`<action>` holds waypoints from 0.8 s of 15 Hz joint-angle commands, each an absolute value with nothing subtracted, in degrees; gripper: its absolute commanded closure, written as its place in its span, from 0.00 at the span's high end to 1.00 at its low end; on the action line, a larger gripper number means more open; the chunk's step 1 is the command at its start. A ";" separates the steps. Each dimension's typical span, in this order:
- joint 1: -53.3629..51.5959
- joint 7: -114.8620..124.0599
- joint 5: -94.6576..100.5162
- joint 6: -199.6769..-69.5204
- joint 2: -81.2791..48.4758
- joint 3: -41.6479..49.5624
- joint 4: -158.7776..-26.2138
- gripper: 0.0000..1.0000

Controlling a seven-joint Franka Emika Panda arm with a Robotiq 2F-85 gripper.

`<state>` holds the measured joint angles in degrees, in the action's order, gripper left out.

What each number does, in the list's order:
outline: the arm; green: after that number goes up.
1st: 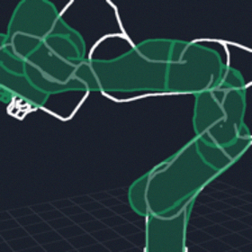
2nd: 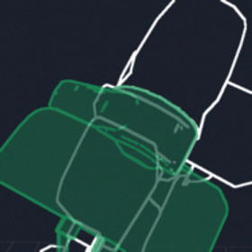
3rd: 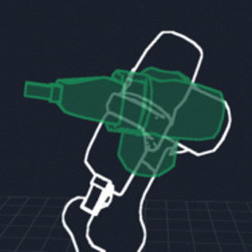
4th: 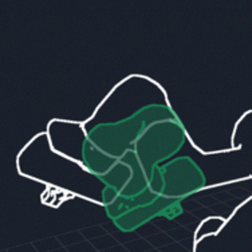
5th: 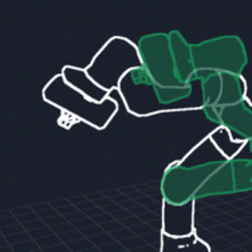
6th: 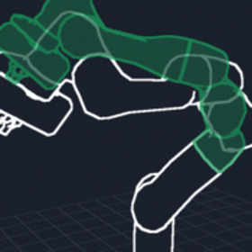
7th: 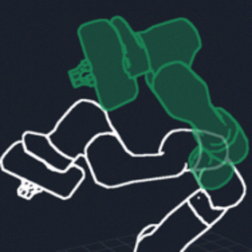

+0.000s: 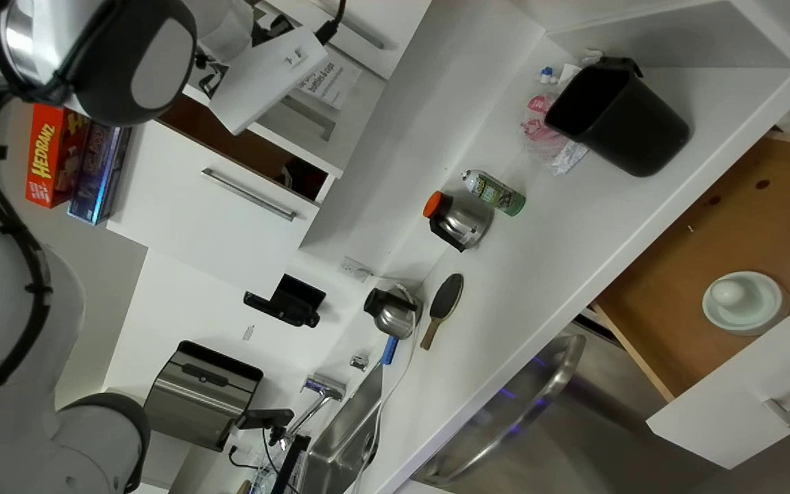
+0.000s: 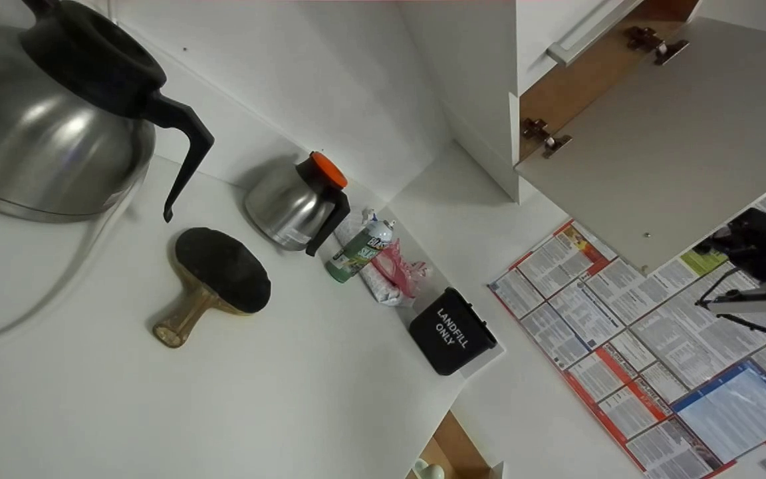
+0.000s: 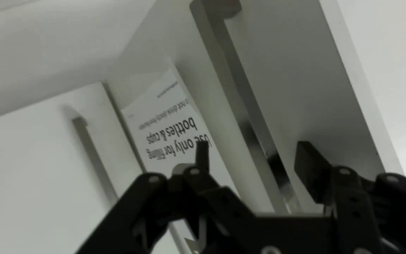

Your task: Open the right door of the second upper cabinet from the right

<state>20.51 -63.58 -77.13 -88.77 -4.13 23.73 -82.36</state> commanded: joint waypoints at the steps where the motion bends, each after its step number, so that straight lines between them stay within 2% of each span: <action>1: 21.78 -53.47 -71.50 -93.73 -3.80 23.14 -80.47 0.98; 7: 21.26 -39.19 -59.05 -103.29 1.18 22.15 -82.75 1.00; 12: 20.19 -29.44 -41.34 -113.53 7.83 20.69 -87.26 1.00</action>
